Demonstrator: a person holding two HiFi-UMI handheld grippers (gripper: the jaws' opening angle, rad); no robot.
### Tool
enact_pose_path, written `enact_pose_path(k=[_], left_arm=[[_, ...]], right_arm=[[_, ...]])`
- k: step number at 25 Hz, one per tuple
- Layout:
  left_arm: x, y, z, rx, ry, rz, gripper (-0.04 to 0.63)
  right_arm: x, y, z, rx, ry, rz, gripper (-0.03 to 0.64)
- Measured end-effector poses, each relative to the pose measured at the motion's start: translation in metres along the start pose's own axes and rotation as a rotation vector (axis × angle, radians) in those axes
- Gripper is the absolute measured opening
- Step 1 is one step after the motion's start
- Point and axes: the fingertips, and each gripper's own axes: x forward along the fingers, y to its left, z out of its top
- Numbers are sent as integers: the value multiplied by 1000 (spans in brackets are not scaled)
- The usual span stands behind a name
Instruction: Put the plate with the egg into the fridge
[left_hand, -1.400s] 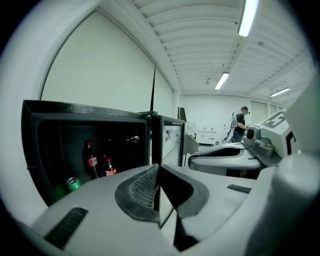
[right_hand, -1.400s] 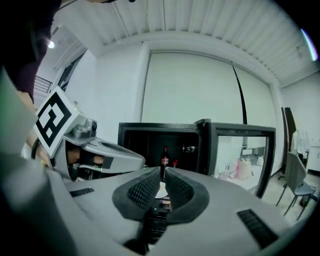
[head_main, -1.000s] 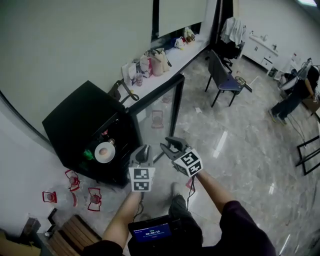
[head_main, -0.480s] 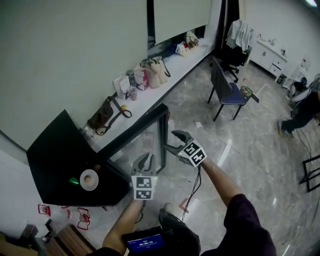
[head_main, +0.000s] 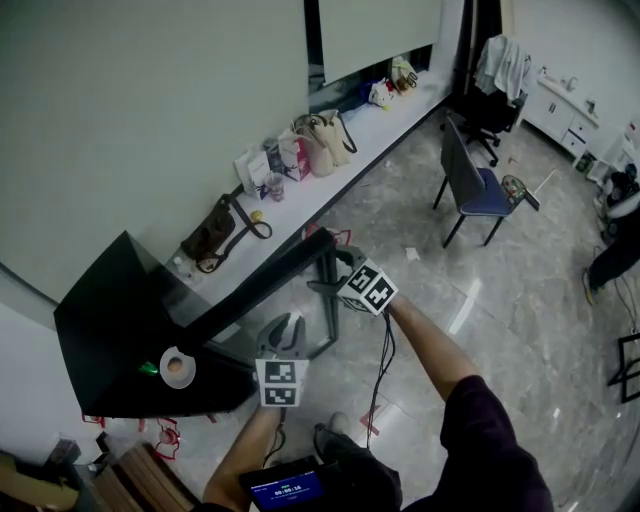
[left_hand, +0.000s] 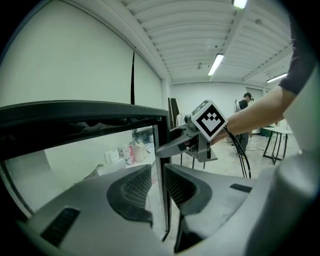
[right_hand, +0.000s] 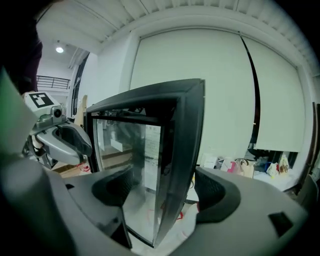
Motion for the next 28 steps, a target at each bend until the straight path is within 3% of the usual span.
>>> enact_pose_path(k=[7, 14, 28], left_arm=[[-1, 2, 3, -7, -15, 10, 41], [-21, -25, 9, 8, -47, -58, 41], [-145, -85, -24, 16, -97, -222, 40]], right_arm=[[-8, 7, -5, 11, 13, -34, 368], [-50, 32, -17, 69, 9, -146, 368], [-161, 156, -48, 183, 28, -403, 368]])
